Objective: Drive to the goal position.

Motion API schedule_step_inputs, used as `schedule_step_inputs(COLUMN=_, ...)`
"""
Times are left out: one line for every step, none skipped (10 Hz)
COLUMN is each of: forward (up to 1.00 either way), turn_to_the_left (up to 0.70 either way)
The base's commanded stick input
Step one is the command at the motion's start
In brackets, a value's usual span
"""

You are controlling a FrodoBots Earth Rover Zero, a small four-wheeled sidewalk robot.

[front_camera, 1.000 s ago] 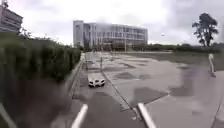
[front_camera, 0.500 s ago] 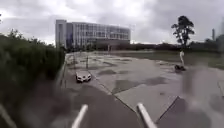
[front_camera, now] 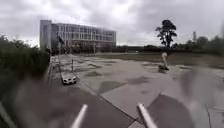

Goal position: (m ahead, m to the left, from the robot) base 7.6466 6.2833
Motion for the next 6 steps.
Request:
schedule_step_inputs(forward=0.70, turn_to_the_left=-0.27)
schedule_step_inputs(forward=0.70, turn_to_the_left=-0.27)
schedule_step_inputs(forward=0.70, turn_to_the_left=-0.27)
schedule_step_inputs(forward=0.70, turn_to_the_left=-0.27)
schedule_step_inputs(forward=0.70, turn_to_the_left=-0.02)
schedule_step_inputs(forward=0.70, turn_to_the_left=0.00)
